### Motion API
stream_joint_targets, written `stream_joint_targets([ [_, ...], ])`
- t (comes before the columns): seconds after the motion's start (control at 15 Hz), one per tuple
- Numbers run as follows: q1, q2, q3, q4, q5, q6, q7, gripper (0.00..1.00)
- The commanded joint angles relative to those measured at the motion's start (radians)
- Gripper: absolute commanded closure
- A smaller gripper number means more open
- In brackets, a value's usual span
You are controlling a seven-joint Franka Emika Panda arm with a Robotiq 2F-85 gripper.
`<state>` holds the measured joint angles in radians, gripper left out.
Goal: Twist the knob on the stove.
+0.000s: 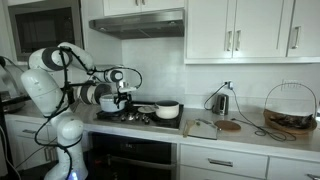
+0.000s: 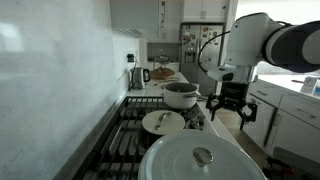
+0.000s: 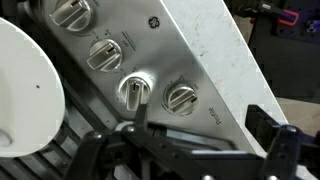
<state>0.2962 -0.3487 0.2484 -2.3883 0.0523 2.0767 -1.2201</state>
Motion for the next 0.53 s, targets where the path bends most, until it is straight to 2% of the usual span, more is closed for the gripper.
stream_joint_targets([
  [0.0,0.017,-0.024,-0.004,-0.056,-0.039,0.112,0.083,0.00],
  [0.47,0.010,0.066,0.002,-0.032,-0.132,0.216,0.193,0.00],
])
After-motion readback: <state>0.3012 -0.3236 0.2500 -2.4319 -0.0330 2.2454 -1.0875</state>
